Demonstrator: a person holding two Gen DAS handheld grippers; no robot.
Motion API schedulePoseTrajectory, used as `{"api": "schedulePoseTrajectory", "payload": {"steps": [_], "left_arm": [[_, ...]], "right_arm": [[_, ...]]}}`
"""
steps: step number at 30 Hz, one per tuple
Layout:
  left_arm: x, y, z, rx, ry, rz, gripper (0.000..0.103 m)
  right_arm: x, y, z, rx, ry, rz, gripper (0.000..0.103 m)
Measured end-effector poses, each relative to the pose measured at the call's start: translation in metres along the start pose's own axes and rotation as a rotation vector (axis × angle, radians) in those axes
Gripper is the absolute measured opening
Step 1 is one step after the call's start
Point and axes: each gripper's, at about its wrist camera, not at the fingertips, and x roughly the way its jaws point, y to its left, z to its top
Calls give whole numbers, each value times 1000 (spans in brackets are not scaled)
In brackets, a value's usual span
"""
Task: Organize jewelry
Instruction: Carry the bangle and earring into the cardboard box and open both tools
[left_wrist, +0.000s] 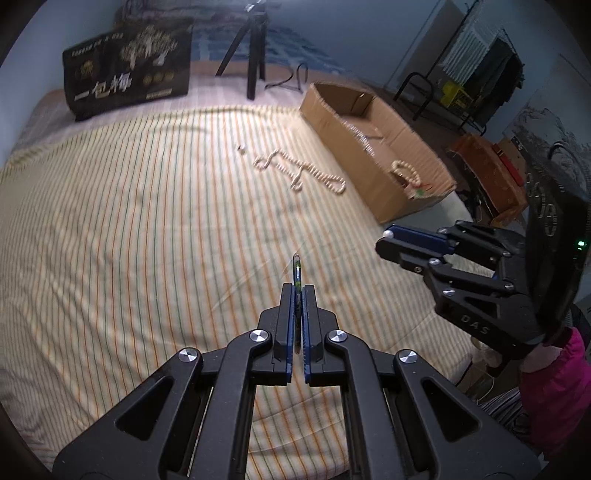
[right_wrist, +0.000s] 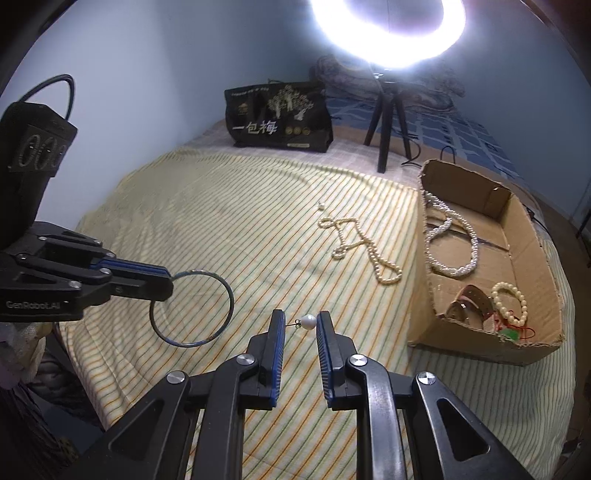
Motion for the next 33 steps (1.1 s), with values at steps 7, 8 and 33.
{"api": "schedulePoseTrajectory", "payload": {"steps": [7, 8, 33], "left_arm": [[-10, -14, 11, 27, -39, -9, 1], [-10, -17, 14, 30, -43, -12, 1], [16, -85, 96, 70, -125, -80, 1]], "right_arm": [[-9, -8, 6, 24, -25, -15, 16], [-12, -10, 6, 28, -30, -18, 16], [-47, -133, 53, 207, -127, -152, 16]]}}
